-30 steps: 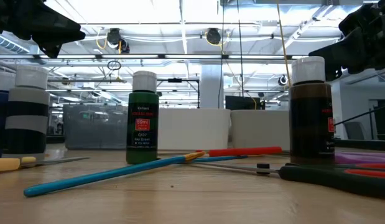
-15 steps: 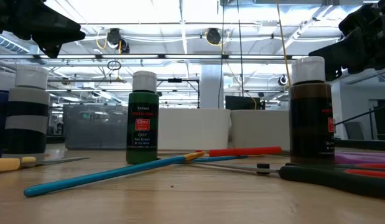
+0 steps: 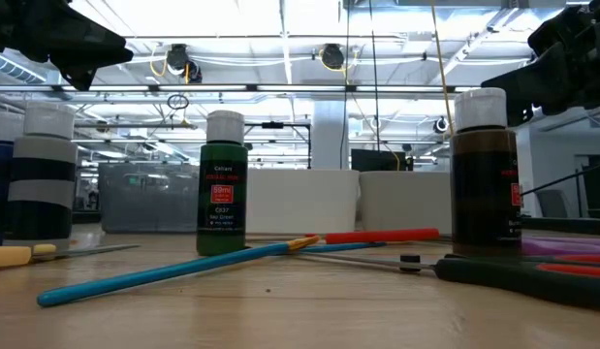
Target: Pick & Place Paint Supplies
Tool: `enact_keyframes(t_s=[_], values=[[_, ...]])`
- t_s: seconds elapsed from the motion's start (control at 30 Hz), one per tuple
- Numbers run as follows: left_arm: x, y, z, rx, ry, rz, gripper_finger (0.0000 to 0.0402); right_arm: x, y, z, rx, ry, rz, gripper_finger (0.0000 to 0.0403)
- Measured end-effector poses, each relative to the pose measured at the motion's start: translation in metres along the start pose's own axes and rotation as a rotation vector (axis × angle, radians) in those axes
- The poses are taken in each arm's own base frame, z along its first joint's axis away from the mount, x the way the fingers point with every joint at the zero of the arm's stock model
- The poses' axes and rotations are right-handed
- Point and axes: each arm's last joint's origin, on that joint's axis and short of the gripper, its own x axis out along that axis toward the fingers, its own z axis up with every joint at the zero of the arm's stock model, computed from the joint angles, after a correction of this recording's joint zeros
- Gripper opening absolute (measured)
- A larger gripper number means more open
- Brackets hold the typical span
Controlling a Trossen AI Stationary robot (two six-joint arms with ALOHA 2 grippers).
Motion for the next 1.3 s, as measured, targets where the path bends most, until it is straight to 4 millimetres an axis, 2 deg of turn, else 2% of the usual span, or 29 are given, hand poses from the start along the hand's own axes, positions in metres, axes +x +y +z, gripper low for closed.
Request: enact_keyframes(t_s=[0.47,0.7,0.77,0.97,1.13,1.23,1.3], values=[[0.000,0.000,0.000,0.000,0.000,0.000,0.0113,0.000,0.000,0.003,0.009,-0.034,0.003,0.0210],[0.000,0.000,0.000,0.000,0.000,0.000,0.0113,0.002,0.000,0.002,0.271,-0.131,0.017,0.0210],[0.000,0.000,0.000,0.000,0.000,0.000,0.0113,0.002,0.000,0.007,0.310,-0.192,0.007,0.0210],[0.000,0.000,0.000,0.000,0.000,0.000,0.0113,0.003,-0.002,0.006,0.408,-0.206,-0.061,0.0211],[0.000,0.000,0.000,0.001,0.001,0.000,0.0113,0.008,0.006,0.005,0.437,-0.158,0.061,0.0228],[0.000,0.000,0.000,0.000,0.001,0.000,0.0113,0.014,0.013,0.001,0.439,-0.095,0.066,0.0253],[0.000,0.000,0.000,0.000,0.000,0.000,0.0113,0.020,0.019,-0.010,0.401,0.020,0.028,0.0268]])
